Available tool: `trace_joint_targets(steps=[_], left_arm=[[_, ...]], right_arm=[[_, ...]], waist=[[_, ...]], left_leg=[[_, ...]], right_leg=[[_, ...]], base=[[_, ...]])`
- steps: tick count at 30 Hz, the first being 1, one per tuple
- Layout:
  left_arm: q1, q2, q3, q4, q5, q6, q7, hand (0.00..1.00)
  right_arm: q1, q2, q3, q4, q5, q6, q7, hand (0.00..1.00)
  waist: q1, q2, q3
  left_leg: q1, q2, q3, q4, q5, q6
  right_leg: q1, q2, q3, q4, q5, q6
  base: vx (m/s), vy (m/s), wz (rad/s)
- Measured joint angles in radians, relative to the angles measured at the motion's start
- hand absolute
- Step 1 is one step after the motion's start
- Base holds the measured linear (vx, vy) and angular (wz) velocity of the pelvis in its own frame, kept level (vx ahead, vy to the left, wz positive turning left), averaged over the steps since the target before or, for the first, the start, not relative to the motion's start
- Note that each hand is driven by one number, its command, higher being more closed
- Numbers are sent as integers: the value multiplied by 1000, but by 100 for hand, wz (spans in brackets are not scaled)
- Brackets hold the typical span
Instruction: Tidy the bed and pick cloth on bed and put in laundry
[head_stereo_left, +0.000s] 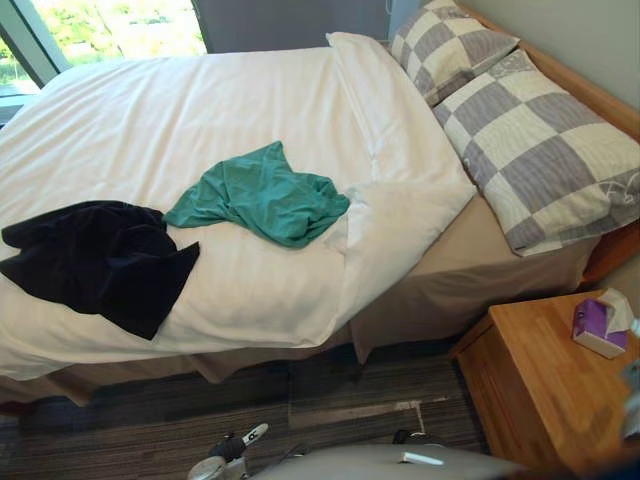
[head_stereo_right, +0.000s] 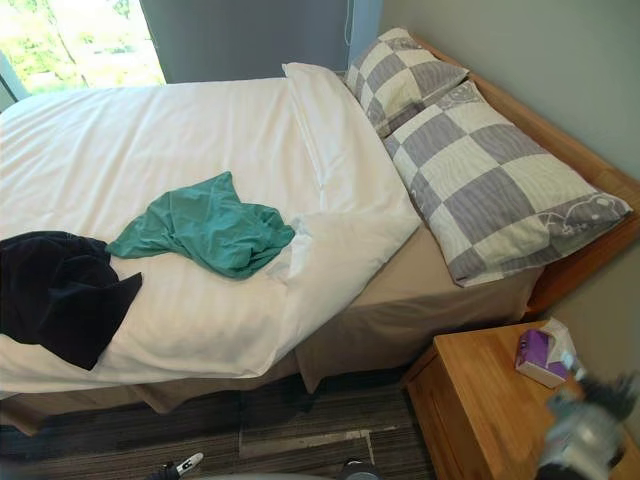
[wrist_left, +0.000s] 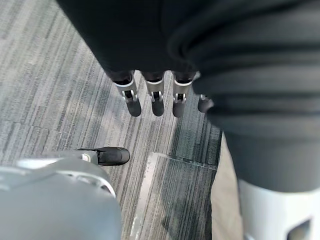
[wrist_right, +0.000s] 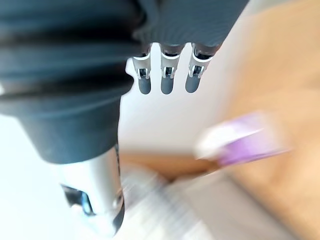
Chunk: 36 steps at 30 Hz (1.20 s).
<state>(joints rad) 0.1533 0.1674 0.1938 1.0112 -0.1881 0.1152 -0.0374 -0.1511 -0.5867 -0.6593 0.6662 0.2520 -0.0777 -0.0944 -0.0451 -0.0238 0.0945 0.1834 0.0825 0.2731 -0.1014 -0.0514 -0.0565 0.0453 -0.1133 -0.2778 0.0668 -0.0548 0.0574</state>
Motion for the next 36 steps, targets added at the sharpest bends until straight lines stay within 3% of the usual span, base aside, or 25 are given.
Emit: trace_joint_targets(steps=[2, 6, 11, 14, 18, 20, 22, 27, 32, 36], left_arm=[[9, 4, -18, -19, -21, 7, 1, 0], [24, -6, -51, -52, -33, 9, 4, 0], [46, -3, -76, -83, -19, 2, 30, 0], [45, 9, -75, -107, -16, -15, 44, 0], [-11, 35, -72, -107, -17, -20, 44, 0], [-63, 44, -30, -125, -16, -20, 44, 0], [-101, 55, -5, -140, -14, -23, 45, 0], [-134, 87, 13, -166, -7, -28, 52, 0], [-216, 95, 34, -216, -6, -42, 77, 0], [-260, 115, 43, -246, -6, -36, 88, 0]], right_arm=[[-21, -10, 55, -109, -13, -28, 70, 0], [-50, -10, 227, -339, -105, -39, 168, 0], [-101, -9, 436, -448, -223, -18, 211, 0], [-203, -2, 560, -450, -278, 18, 209, 0], [-365, 27, 657, -401, -343, 76, 170, 0], [-487, 27, 721, -333, -378, 111, 126, 0], [-604, 27, 756, -261, -438, 141, 86, 0], [-762, 16, 796, -157, -569, 172, 42, 0], [-875, -41, 868, -121, -591, 226, 41, 0], [-908, -46, 871, -84, -588, 277, 52, 0]], waist=[[-3, -3, -5], [2, -25, -9], [10, -47, 0], [32, -69, 20], [64, -106, 100], [95, -123, 155], [121, -128, 202], [149, -137, 263], [173, -145, 324], [179, -161, 339]], left_leg=[[-4, 2, -8, 5, 0, 0], [-10, 1, -16, 5, 0, -1], [-17, -12, -38, 19, 0, -2], [-63, -14, -45, 31, 0, -1], [-136, -6, -74, 79, -6, 6], [-218, 5, -95, 131, -16, 10], [-282, 14, -119, 175, -17, 10], [-355, 33, -147, 232, -22, 2], [-437, 47, -159, 295, -30, 8], [-506, 48, -173, 333, -36, 17]], right_leg=[[0, 4, -9, -1, 0, -1], [3, 4, -13, -16, 1, -2], [21, -13, -15, -19, 2, 0], [-11, -16, -16, -21, 5, 6], [-43, -15, -28, -18, 13, -1], [-85, -10, -43, -17, 24, -13], [-117, -4, -46, -17, 37, -19], [-151, 10, -41, -19, 70, -25], [-180, 30, -38, -57, 142, -32], [-224, 28, -38, -59, 163, -31]], base=[[118, -11, 12], [99, -6, 8], [27, 14, 17], [-59, -1, 12], [-147, -34, 28], [-162, -43, 27], [-66, -31, 26], [9, 1, 21], [-26, 57, 11], [-35, 68, 9]])
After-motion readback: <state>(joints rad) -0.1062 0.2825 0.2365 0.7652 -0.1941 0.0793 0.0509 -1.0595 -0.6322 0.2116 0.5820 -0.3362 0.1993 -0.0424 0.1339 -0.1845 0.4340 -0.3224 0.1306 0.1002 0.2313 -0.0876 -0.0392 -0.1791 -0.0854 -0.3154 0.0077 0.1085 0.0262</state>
